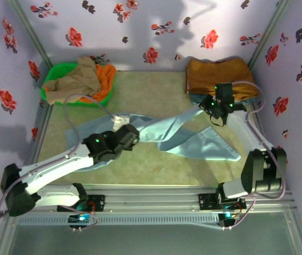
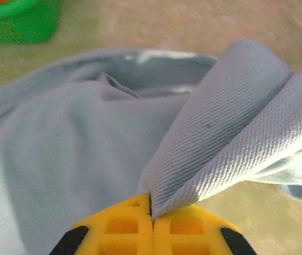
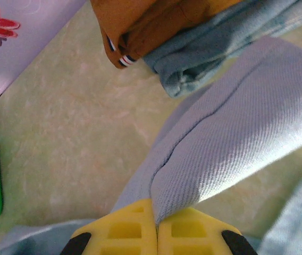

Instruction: Fold and stack the trousers

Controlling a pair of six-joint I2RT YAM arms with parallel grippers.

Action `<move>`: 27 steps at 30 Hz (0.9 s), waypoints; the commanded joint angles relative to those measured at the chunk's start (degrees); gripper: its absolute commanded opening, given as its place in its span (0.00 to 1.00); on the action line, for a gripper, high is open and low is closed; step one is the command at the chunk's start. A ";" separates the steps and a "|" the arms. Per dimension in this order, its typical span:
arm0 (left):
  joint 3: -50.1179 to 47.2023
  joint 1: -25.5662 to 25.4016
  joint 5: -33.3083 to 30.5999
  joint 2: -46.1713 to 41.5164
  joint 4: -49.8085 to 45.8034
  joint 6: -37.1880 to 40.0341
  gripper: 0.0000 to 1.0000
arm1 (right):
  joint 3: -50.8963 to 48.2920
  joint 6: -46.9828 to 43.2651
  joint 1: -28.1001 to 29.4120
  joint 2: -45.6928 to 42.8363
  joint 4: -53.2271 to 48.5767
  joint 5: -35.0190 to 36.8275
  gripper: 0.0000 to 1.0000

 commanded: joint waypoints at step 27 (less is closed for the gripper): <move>-19.76 -26.78 -2.53 -4.47 14.91 -0.31 0.00 | -33.44 6.50 -7.82 -40.96 -6.69 20.76 0.96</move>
